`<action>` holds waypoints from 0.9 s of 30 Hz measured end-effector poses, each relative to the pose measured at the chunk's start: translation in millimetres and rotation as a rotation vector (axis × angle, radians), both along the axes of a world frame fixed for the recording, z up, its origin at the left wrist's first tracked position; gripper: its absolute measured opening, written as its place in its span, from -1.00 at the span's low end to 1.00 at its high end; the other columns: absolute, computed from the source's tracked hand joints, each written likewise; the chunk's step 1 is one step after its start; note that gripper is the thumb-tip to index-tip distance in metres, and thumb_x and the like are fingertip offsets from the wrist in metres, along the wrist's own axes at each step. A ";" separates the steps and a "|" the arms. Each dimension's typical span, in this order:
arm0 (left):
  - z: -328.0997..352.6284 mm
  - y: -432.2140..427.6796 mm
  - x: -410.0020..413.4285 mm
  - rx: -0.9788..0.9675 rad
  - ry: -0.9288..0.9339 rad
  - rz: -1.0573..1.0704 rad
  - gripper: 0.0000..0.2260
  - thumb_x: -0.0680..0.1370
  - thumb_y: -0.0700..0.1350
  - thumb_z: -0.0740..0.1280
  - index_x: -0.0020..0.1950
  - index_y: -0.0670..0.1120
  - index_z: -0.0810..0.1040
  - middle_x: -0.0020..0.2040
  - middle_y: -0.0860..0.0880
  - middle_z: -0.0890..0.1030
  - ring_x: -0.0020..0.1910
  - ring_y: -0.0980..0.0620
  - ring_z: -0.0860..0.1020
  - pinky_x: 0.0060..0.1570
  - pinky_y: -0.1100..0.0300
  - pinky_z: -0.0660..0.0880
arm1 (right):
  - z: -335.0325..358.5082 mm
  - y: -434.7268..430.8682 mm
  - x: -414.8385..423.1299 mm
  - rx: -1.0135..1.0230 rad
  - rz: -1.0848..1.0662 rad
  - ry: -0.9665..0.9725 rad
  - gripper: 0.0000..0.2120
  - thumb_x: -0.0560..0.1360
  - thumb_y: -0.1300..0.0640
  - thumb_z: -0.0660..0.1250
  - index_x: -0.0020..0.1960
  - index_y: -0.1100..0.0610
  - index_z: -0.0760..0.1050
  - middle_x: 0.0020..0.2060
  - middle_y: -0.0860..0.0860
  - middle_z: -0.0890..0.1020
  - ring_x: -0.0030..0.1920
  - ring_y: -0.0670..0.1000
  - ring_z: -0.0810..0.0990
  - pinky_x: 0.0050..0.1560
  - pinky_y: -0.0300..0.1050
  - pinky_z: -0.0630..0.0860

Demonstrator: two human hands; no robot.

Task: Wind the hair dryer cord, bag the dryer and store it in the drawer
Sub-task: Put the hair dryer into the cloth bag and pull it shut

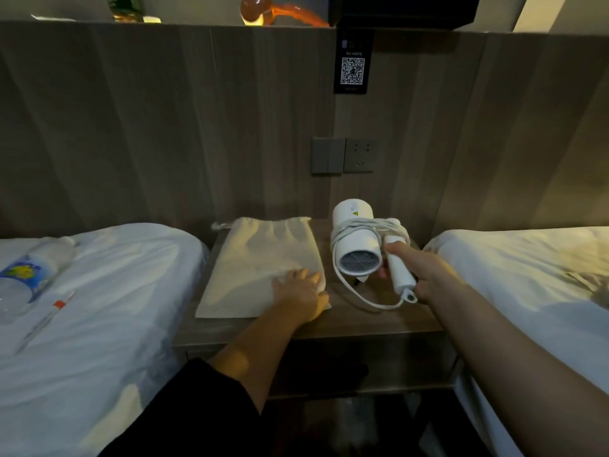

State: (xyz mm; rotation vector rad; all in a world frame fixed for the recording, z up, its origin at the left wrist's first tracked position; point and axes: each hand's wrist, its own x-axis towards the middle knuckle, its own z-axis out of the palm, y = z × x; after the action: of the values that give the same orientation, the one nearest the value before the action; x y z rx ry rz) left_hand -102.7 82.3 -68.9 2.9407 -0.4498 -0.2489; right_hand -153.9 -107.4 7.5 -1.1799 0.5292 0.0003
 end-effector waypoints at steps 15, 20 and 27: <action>34.8 79.9 -7.0 0.205 -0.108 0.303 -0.74 0.53 -0.05 0.22 0.19 -0.06 0.47 0.25 -0.10 0.49 0.30 -0.13 0.37 0.41 -0.21 0.13 | -4.5 -10.1 -20.5 0.043 -0.023 -0.005 -0.68 0.43 0.20 0.40 0.12 0.27 0.41 -0.15 0.23 0.58 -0.30 0.11 0.61 -0.49 -0.10 0.60; 15.5 18.2 -31.3 -0.108 -0.028 -0.173 -0.57 0.59 0.04 0.12 0.47 0.06 0.22 0.51 -0.06 0.23 0.46 -0.14 0.21 0.42 -0.08 0.19 | -4.5 -4.3 -24.8 0.072 0.006 -0.003 -0.81 0.44 0.22 0.38 0.00 0.24 0.43 -0.17 0.23 0.58 -0.27 0.11 0.59 -0.41 -0.03 0.62; 8.2 10.1 -36.6 -0.317 0.023 -0.185 -0.70 0.56 0.14 0.17 0.07 0.00 0.57 0.15 -0.06 0.57 0.18 -0.06 0.47 0.21 -0.01 0.38 | -2.6 -0.4 -38.5 0.195 0.022 -0.012 -0.89 0.47 0.23 0.35 -0.08 0.21 0.43 -0.16 0.21 0.56 -0.22 0.10 0.58 -0.38 0.03 0.61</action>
State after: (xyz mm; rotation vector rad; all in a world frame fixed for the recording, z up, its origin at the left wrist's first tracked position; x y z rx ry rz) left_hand -139.2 92.4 -60.7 2.5874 -0.6906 -0.2112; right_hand -192.3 -107.8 5.0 -0.9942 0.4938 0.0624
